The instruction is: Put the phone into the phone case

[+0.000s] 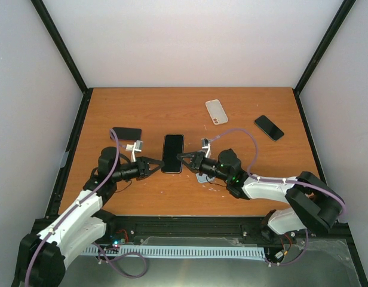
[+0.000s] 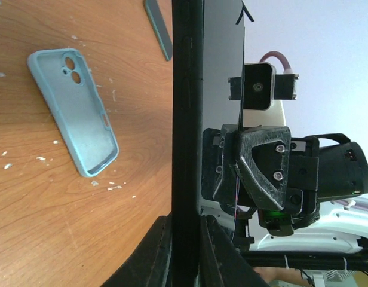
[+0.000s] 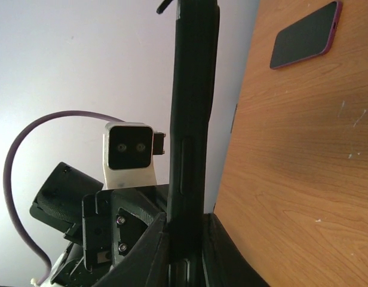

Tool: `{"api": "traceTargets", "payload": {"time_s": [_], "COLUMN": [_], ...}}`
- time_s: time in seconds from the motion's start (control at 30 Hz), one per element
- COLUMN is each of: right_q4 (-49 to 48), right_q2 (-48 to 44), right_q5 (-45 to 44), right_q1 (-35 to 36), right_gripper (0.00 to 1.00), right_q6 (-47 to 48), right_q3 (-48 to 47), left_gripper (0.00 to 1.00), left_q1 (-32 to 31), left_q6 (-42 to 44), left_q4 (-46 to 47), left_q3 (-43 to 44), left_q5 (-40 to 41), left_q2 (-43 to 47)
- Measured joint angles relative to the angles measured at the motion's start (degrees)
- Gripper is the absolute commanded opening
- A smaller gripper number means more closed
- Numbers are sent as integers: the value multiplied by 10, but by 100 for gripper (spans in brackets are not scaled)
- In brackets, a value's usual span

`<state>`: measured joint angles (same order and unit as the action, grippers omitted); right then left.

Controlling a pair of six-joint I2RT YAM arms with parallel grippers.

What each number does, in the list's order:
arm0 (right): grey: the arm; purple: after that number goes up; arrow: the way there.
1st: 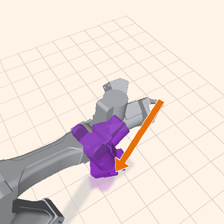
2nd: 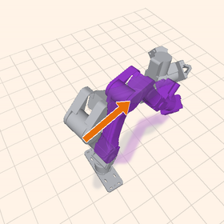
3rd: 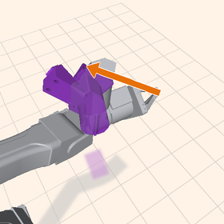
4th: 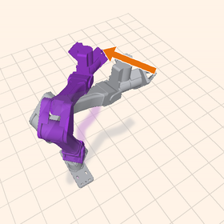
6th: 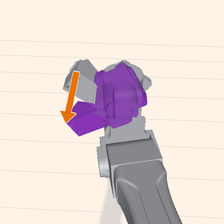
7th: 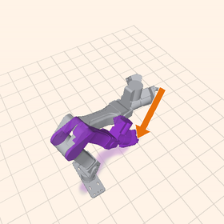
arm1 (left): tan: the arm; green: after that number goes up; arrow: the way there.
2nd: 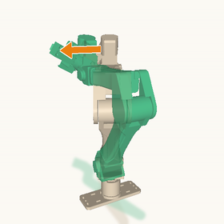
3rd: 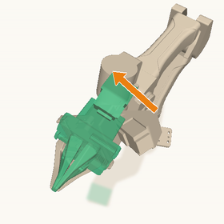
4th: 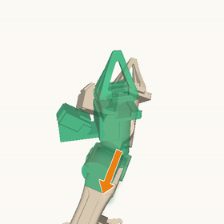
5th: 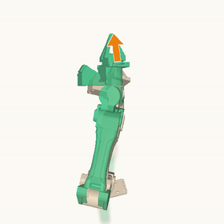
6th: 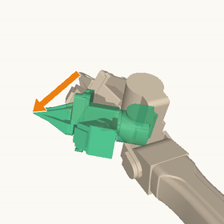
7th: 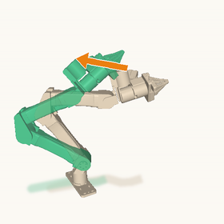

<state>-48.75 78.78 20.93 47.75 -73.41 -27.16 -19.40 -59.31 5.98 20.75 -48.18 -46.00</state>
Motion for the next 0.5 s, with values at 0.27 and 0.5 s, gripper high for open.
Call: {"api": "traceTargets", "payload": {"time_s": [0.27, 0.5], "right_q4": [3, 17], "right_q2": [30, 76], "right_q5": [7, 14], "right_q1": [2, 2], "right_gripper": [11, 11], "right_q6": [-1, 7], "right_q3": [1, 9], "left_gripper": [57, 99], "left_q1": [0, 0], "left_q6": [28, 67], "left_q4": [-80, -168], "left_q3": [17, 62], "left_q5": [49, 119], "left_q2": [0, 6]}}
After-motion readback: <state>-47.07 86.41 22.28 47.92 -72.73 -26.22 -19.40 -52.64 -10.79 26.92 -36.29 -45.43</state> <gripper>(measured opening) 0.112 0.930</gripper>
